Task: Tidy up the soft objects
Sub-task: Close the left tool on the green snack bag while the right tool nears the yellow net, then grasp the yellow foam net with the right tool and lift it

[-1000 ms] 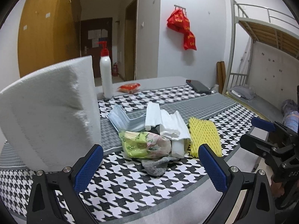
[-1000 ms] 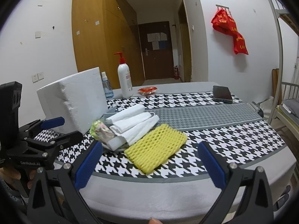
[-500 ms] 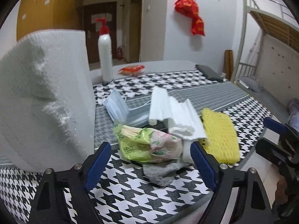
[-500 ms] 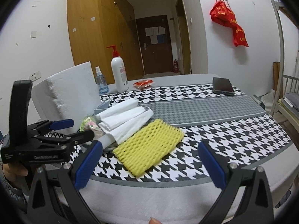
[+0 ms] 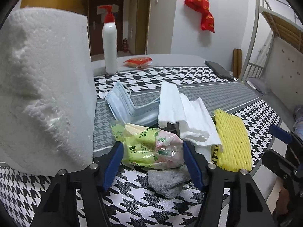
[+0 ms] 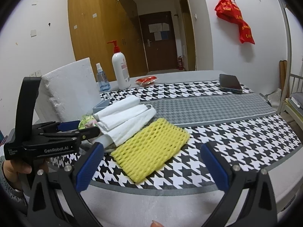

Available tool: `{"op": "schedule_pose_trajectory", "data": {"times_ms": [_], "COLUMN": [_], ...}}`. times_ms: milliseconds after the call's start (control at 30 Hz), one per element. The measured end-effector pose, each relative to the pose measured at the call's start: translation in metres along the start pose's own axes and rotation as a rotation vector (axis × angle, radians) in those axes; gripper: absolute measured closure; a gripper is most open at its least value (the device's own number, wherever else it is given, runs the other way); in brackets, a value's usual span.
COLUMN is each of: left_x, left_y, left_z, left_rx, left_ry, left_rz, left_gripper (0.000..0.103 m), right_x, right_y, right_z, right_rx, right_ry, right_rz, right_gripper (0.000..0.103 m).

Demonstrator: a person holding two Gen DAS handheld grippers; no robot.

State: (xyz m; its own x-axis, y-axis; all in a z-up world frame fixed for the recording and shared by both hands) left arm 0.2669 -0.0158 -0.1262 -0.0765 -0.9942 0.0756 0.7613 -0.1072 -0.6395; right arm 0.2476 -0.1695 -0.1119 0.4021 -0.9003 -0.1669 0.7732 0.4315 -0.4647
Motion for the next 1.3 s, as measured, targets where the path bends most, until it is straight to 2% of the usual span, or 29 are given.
{"op": "schedule_pose_trajectory", "data": {"times_ms": [300, 367, 433, 567, 633, 933, 1000, 1167, 1300], "left_x": [-0.002, -0.001, 0.002, 0.004, 0.005, 0.007, 0.008, 0.007, 0.006], "left_y": [0.005, 0.004, 0.003, 0.002, 0.002, -0.009, -0.014, -0.027, -0.034], "left_z": [-0.003, -0.004, -0.004, -0.003, -0.004, -0.001, 0.0, 0.004, 0.005], "left_rx": [-0.031, -0.03, -0.027, -0.025, -0.028, -0.005, 0.001, 0.034, 0.05], "left_ry": [-0.017, -0.01, 0.002, 0.007, 0.003, -0.008, -0.006, -0.005, -0.009], "left_rz": [-0.02, -0.03, -0.036, -0.046, -0.072, -0.119, -0.127, -0.131, -0.138], "left_gripper": [0.051, 0.058, 0.07, 0.072, 0.081, 0.082, 0.082, 0.082, 0.082], "right_x": [-0.002, -0.003, -0.003, -0.006, -0.008, -0.011, -0.012, -0.013, -0.011], "right_y": [0.003, 0.006, 0.009, 0.016, 0.018, 0.031, 0.033, 0.037, 0.038], "right_z": [-0.001, -0.002, -0.003, -0.005, -0.006, -0.013, -0.014, -0.016, -0.018], "right_rx": [-0.009, -0.018, -0.031, -0.057, -0.07, -0.126, -0.138, -0.163, -0.175], "right_ry": [-0.001, -0.001, 0.001, -0.004, -0.008, -0.024, -0.029, -0.044, -0.047], "right_rz": [0.011, 0.009, 0.006, 0.005, 0.002, -0.007, -0.009, -0.019, -0.028], "right_gripper": [0.0, 0.0, 0.0, 0.0, 0.0, 0.0, 0.004, 0.024, 0.033]}}
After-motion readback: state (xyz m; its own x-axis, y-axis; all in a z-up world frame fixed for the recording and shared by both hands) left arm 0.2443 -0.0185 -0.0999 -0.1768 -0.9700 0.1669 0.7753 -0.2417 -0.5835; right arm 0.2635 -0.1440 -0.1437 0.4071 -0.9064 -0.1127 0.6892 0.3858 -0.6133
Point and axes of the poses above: each gripper's, at about its wrist camera, not at the fingertips, and y roughly the way its jaws point, x to its right, z to its top, the point moved 7 cm from there along y, roughly the way its jaws point, and after that the axes turned 3 degrees about x, right-handed, at the moved point
